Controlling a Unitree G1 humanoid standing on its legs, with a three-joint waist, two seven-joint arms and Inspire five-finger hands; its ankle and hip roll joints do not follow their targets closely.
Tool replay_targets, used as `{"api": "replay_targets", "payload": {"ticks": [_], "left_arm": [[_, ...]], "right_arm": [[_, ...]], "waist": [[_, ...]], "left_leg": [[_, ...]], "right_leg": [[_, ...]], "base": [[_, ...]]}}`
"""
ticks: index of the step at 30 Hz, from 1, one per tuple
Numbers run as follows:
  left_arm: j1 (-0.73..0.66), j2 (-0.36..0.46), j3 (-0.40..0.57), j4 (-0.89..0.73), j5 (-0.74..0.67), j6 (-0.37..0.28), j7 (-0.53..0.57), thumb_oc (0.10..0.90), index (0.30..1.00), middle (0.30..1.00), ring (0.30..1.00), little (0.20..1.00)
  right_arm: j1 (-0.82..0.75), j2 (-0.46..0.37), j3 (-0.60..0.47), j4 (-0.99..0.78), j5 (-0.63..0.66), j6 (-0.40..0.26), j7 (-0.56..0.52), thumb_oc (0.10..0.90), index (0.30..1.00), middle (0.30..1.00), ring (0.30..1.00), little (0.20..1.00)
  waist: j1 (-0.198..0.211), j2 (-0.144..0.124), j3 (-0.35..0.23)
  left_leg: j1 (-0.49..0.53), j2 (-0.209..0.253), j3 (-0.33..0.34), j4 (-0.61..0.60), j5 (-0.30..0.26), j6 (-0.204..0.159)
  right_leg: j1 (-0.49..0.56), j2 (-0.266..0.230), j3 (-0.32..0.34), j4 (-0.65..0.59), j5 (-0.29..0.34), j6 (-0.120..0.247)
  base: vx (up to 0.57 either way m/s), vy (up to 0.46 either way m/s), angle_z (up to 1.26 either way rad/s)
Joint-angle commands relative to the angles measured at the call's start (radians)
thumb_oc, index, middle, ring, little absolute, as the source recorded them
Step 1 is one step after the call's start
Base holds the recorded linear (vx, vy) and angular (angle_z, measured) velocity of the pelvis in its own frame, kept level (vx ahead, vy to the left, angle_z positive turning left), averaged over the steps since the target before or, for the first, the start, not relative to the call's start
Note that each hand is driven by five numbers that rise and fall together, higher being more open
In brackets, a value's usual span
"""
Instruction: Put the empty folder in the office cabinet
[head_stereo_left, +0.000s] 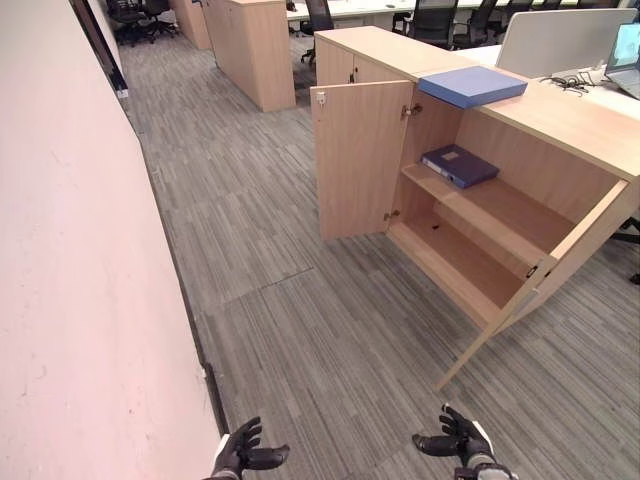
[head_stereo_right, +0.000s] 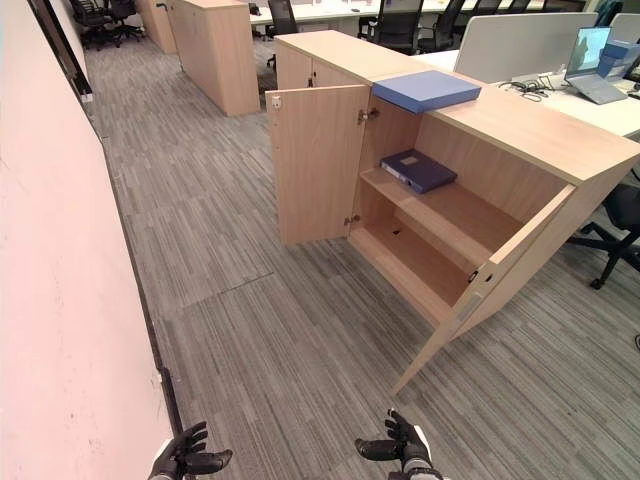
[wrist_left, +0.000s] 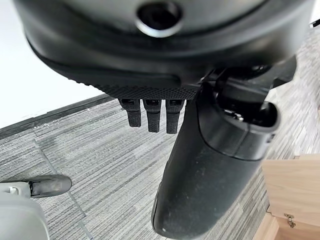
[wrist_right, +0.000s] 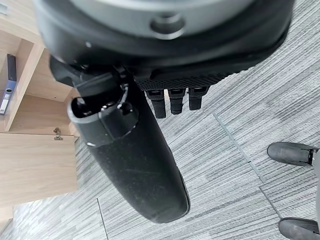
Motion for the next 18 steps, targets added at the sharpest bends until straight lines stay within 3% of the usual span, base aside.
{"api": "replay_targets", "payload": {"ticks": [1, 18], "left_arm": [[-0.097, 0.036, -0.007, -0.016, 0.009, -0.067, 0.020, 0.800, 0.900, 0.900, 0.900, 0.900], [-0.100, 0.039, -0.012, -0.024, 0.013, -0.071, 0.024, 0.800, 0.900, 0.900, 0.900, 0.900]], "right_arm": [[-0.068, -0.028, 0.005, -0.033, 0.002, -0.058, -0.010, 0.800, 0.900, 0.900, 0.900, 0.900], [-0.068, -0.034, 0.004, -0.028, -0.006, -0.054, -0.016, 0.800, 0.900, 0.900, 0.900, 0.900]], "waist": [[0.013, -0.024, 0.000], [0.011, -0.023, 0.001]], "left_leg": [[0.020, 0.070, 0.038, -0.003, -0.093, -0.066], [0.019, 0.074, 0.034, -0.003, -0.090, -0.069]], "right_leg": [[0.054, -0.095, -0.029, 0.008, -0.076, 0.112], [0.056, -0.091, -0.033, 0.008, -0.079, 0.109]], "base": [[0.00, 0.000, 0.00], [0.00, 0.000, 0.00]]}}
